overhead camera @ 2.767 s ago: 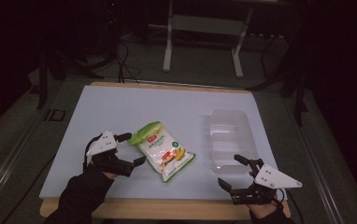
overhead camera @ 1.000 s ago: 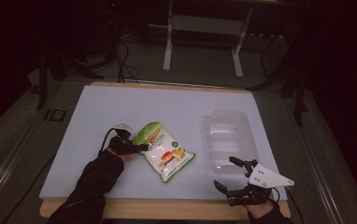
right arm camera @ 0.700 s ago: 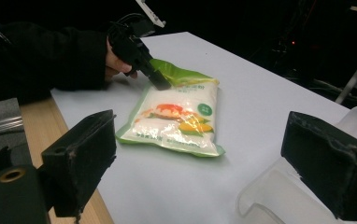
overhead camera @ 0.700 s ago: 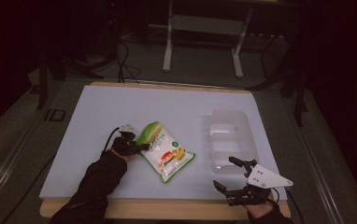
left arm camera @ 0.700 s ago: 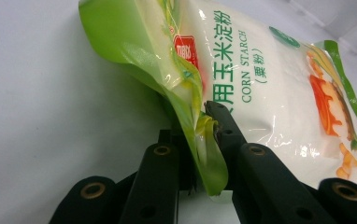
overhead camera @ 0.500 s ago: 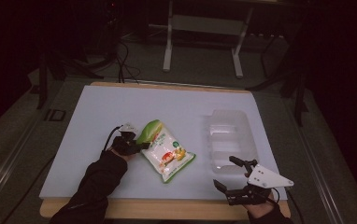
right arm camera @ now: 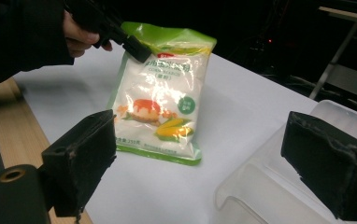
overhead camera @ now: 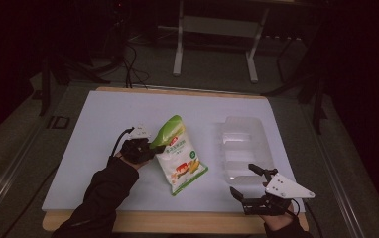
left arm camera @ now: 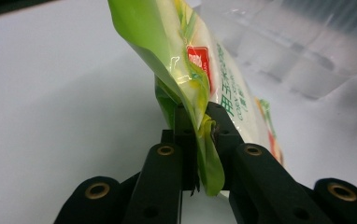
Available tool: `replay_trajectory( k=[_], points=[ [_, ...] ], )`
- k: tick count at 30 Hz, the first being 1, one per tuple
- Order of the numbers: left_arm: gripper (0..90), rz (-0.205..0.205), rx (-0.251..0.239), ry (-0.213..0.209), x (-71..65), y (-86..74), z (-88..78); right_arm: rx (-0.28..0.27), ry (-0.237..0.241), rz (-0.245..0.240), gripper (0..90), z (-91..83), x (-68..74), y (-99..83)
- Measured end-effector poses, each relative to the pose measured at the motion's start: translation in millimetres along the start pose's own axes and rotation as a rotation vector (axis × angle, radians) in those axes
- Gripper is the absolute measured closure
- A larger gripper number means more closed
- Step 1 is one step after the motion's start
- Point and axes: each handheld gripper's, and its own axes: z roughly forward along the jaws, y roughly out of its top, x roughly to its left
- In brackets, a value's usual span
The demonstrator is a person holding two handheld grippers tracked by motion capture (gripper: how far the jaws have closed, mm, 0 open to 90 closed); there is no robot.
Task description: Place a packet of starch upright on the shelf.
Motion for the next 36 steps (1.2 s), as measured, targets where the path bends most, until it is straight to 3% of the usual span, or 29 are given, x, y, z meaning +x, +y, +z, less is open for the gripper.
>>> replay_trajectory(
  k=[8, 10, 12, 14, 15, 17, 20, 26, 30, 34, 36],
  points=[
    [85.9, 0.041, -0.033, -0.001, -14.7, 12.7, -5.6, -0.007, 0.006, 0.033, 10.4, 0.9, -1.9, -0.1],
    [85.9, 0.101, -0.054, 0.001, -28.1, 24.1, -12.1, -0.014, 0.000, 0.050, 10.4, 0.4, -3.3, 1.5],
    [86.0, 0.136, -0.068, 0.000, -36.3, 30.3, -16.6, -0.017, -0.006, 0.064, 10.4, -0.2, -4.0, 2.7],
    [86.0, 0.136, -0.068, 0.000, -36.3, 30.3, -16.6, -0.016, -0.009, 0.064, 10.4, -0.4, -4.3, 3.3],
    [86.0, 0.172, -0.084, -0.014, -44.6, 37.6, -23.6, -0.016, -0.009, 0.064, 10.4, -0.4, -4.3, 3.3],
    [86.0, 0.201, -0.100, -0.015, -49.8, 42.8, -30.3, -0.018, -0.012, 0.071, 10.4, -0.8, -5.9, 5.8],
    [86.0, 0.227, -0.147, -0.042, -53.3, 49.2, -41.5, -0.025, -0.013, 0.077, 10.4, -0.4, -7.3, 9.4],
    [86.0, 0.265, -0.228, -0.153, -54.9, 62.5, -60.6, -0.024, 0.022, 0.075, 10.4, 4.2, -13.1, 23.0],
    [86.0, 0.277, -0.254, -0.210, -57.5, 69.1, -66.4, -0.022, 0.039, 0.068, 10.4, 7.7, -15.1, 30.1],
    [85.9, 0.287, -0.274, -0.234, -61.3, 71.9, -68.4, -0.025, 0.070, 0.076, 10.5, 16.0, -17.1, 39.3],
    [86.0, 0.289, -0.272, -0.247, -63.3, 73.2, -68.1, -0.017, 0.096, 0.079, 14.5, 26.0, -17.8, 44.2]
  ],
)
